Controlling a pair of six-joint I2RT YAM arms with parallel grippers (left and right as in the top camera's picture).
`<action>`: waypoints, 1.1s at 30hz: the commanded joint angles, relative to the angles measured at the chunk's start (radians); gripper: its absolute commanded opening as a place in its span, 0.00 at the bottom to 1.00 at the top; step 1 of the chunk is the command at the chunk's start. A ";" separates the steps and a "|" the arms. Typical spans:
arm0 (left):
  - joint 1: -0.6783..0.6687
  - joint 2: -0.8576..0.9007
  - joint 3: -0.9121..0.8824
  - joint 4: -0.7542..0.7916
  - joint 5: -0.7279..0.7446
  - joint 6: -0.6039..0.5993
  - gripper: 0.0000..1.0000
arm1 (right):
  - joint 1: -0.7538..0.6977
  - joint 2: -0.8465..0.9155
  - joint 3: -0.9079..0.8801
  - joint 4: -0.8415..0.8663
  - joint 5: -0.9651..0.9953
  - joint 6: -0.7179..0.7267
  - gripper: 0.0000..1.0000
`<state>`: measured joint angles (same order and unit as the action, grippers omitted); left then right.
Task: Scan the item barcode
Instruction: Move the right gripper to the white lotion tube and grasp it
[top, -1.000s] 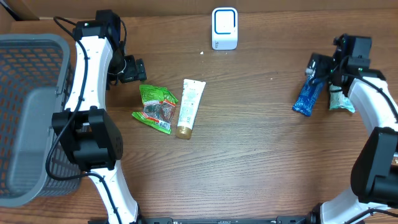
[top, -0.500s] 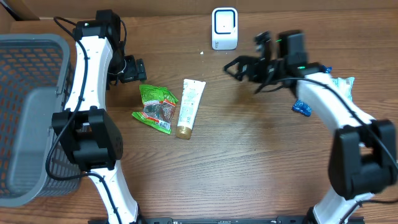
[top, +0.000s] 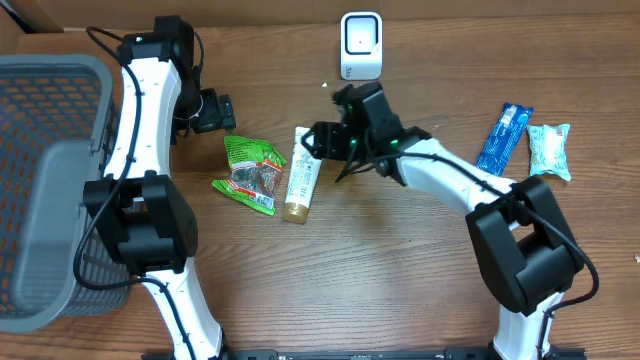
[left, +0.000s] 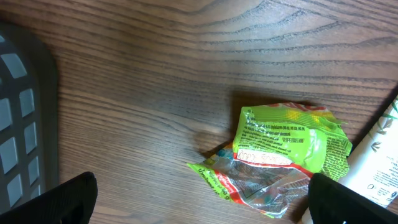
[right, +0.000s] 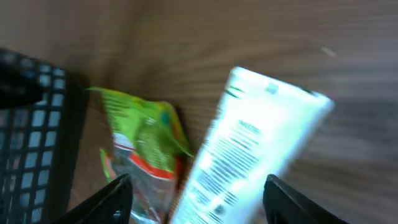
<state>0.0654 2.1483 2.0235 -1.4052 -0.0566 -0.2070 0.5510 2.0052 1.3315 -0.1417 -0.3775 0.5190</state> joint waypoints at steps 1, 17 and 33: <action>-0.009 -0.024 0.000 0.000 0.004 -0.010 1.00 | 0.041 0.002 0.014 0.076 0.054 -0.052 0.64; -0.009 -0.024 0.000 0.000 0.004 -0.010 1.00 | 0.172 0.094 0.014 0.098 0.078 0.088 0.60; -0.009 -0.024 0.000 0.000 0.004 -0.010 0.99 | 0.136 -0.013 0.156 -0.443 0.467 0.114 0.72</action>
<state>0.0654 2.1483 2.0235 -1.4052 -0.0566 -0.2070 0.6983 2.0521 1.4406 -0.5137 -0.1314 0.6205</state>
